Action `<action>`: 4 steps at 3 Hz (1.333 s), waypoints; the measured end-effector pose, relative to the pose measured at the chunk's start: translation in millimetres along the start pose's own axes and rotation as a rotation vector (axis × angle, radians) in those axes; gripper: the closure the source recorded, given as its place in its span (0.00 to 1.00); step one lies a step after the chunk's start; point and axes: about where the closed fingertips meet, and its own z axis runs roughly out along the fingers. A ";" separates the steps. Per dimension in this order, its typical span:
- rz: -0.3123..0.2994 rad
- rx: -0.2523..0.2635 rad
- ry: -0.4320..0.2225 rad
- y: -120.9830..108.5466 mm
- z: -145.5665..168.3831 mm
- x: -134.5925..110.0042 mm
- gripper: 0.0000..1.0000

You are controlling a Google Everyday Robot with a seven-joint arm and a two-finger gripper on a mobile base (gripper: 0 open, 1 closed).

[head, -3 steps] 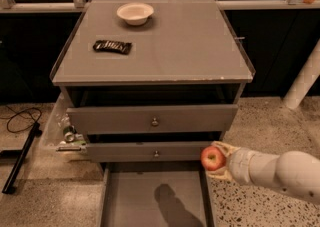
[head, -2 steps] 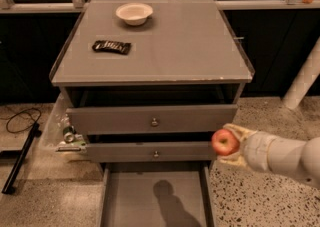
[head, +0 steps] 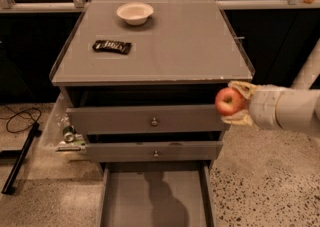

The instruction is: Pick apple from bottom drawer and place on counter

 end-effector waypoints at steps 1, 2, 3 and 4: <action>-0.052 -0.015 -0.050 -25.2 11.1 -44.6 1.00; -0.063 -0.007 -0.064 -33.7 11.5 -51.3 1.00; -0.122 -0.005 -0.126 -59.0 9.5 -78.5 1.00; -0.180 0.008 -0.223 -94.7 4.7 -111.8 1.00</action>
Offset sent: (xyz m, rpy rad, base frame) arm 0.0150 0.0285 0.0236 -0.0028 -0.0136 0.0532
